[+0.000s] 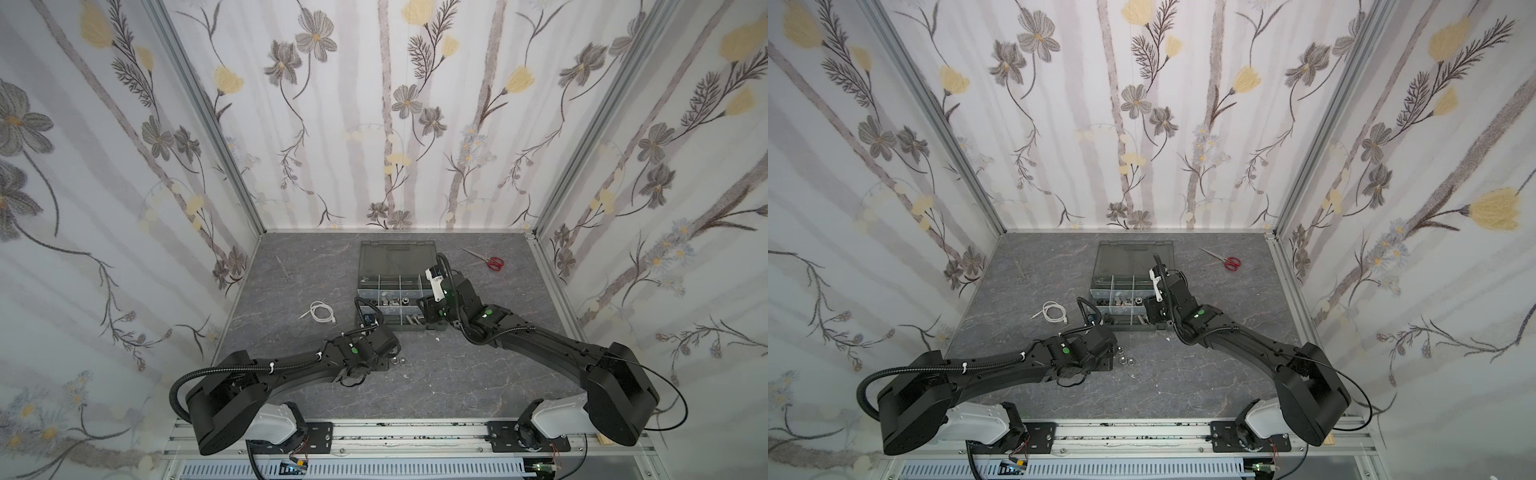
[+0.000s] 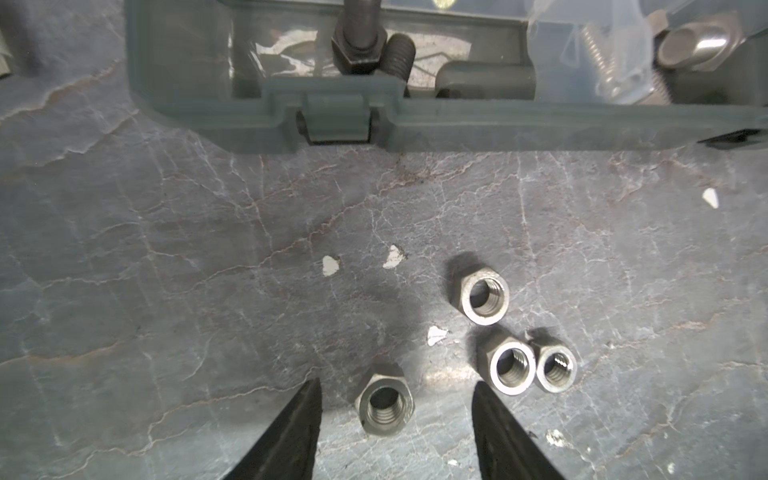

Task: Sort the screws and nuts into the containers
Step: 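Lower the left gripper onto the nearest silver hex nut and close it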

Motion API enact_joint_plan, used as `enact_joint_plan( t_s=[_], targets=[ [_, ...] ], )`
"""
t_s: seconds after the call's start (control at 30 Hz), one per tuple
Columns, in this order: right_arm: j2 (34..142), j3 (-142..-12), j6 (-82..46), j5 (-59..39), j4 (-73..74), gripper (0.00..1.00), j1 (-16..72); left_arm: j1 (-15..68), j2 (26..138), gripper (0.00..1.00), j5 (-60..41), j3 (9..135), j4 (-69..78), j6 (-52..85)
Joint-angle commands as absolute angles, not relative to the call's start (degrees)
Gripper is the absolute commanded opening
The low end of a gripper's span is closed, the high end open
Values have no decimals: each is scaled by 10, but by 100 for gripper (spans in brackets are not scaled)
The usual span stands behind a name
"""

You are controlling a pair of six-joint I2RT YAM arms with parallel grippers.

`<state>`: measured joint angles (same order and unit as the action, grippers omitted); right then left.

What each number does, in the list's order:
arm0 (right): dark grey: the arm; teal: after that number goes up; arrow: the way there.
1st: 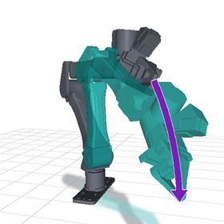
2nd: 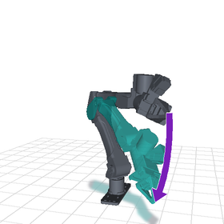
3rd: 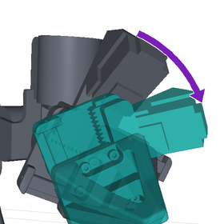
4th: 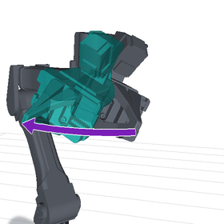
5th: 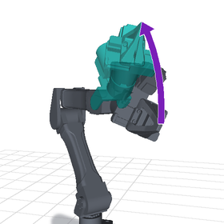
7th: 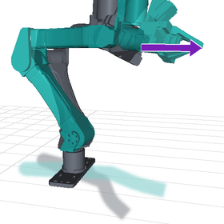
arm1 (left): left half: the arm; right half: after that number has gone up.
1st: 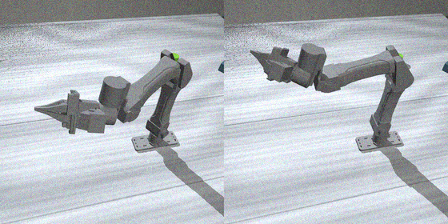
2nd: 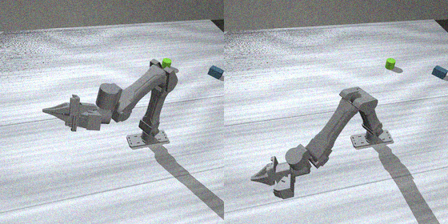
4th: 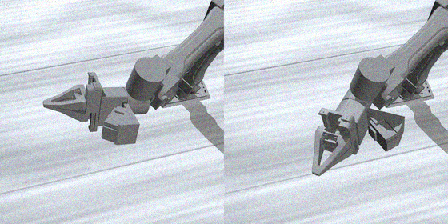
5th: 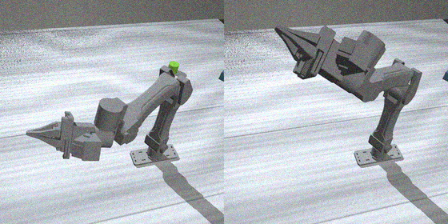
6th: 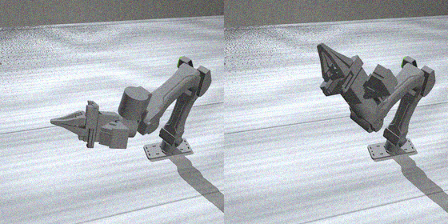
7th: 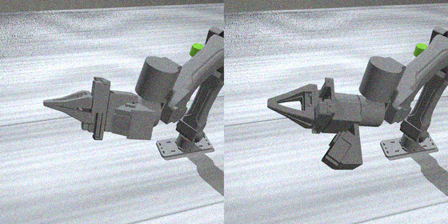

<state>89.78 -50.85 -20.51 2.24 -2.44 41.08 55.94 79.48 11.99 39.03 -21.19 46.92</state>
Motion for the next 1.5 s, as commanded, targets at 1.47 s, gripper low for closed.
enact_joint_plan(
  t_s=[1.47],
  targets=[
    [902,-506,-214,36,-8,41,410,584,876,24,134,421,-213,477]
  ],
)
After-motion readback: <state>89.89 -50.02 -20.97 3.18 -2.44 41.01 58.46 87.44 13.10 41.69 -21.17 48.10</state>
